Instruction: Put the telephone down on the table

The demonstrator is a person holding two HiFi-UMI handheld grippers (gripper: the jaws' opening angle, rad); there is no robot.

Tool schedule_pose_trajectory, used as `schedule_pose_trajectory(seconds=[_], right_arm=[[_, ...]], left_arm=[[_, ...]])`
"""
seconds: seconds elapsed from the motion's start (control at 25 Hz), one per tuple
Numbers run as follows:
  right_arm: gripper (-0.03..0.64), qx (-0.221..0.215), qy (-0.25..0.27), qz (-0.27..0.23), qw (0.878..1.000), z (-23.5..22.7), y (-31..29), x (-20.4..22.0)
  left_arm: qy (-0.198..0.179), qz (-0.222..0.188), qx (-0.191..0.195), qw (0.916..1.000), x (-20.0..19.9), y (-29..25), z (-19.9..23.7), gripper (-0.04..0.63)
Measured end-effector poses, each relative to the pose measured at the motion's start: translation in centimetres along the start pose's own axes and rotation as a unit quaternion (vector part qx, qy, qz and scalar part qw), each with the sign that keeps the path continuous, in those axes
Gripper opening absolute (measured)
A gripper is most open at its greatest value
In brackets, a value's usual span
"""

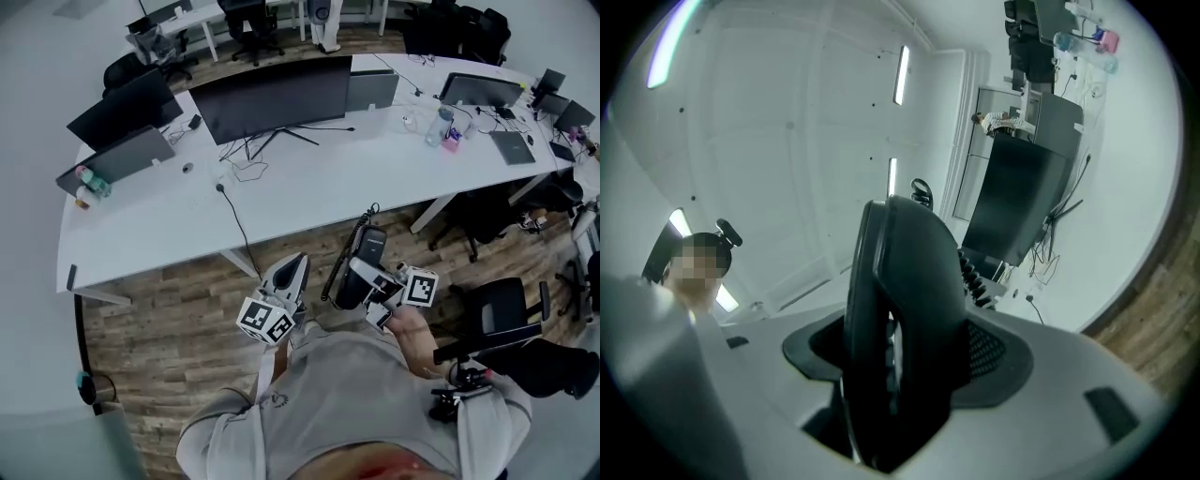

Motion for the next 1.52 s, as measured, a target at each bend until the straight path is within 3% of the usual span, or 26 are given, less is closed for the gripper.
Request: schedule_pose_trajectory(seconds=[0.24,0.48,0.64,0.76,0.92,1.08,1.28,1.52], right_arm=[[0.299,0.021,-0.001,-0.024,0.999,-0.8,0.1,0.1],[0.299,0.032,-0.002,-0.021,0.999,-3.0,-0.9,-1.1],[0.299,0.019,-0.026,-0.004,0.999,-5.8,-3.8,-2.8],[0.299,0.001,-0.043,0.028,0.999,-8.1,-7.4,-4.0],[0.299,-0.023,-0.031,0.08,0.996,-10.4,-12.8,-6.7],[0.299,-0.035,-0.025,0.094,0.995,-13.5,-16.9,-9.9],[0.299,-0.042,-0.039,0.085,0.995,-17.1,-19.6,-14.2],[0.299,-0.033,-0.042,0.059,0.997,-20.9,-20.5,-21.1]], left_arm=[[-0.007,0.033,0.039,0.9987,0.8,-0.7,1.8,0.011],[-0.006,0.037,0.022,0.999,1.0,-0.9,4.2,0.011],[-0.009,0.02,-0.013,0.9997,-0.1,-0.7,5.8,0.011],[-0.004,0.02,-0.067,0.9976,-0.6,0.0,8.1,0.011],[-0.006,0.009,-0.126,0.9919,-2.2,-0.2,11.7,0.011],[-0.016,0.016,-0.156,0.9875,-3.4,-2.5,15.8,0.011],[-0.034,0.044,-0.157,0.9861,-4.7,-7.6,20.3,0.011],[-0.054,0.051,-0.115,0.9906,-6.0,-17.0,23.6,0.011]])
Point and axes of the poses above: the fingertips, and each gripper's own axes: y backward along the fingers, z to its left, x out of its underside, the point moved 5 cm from there along y, backward along the fingers, and after that the axes turned 4 degrees about x, right-handed, at the moved point
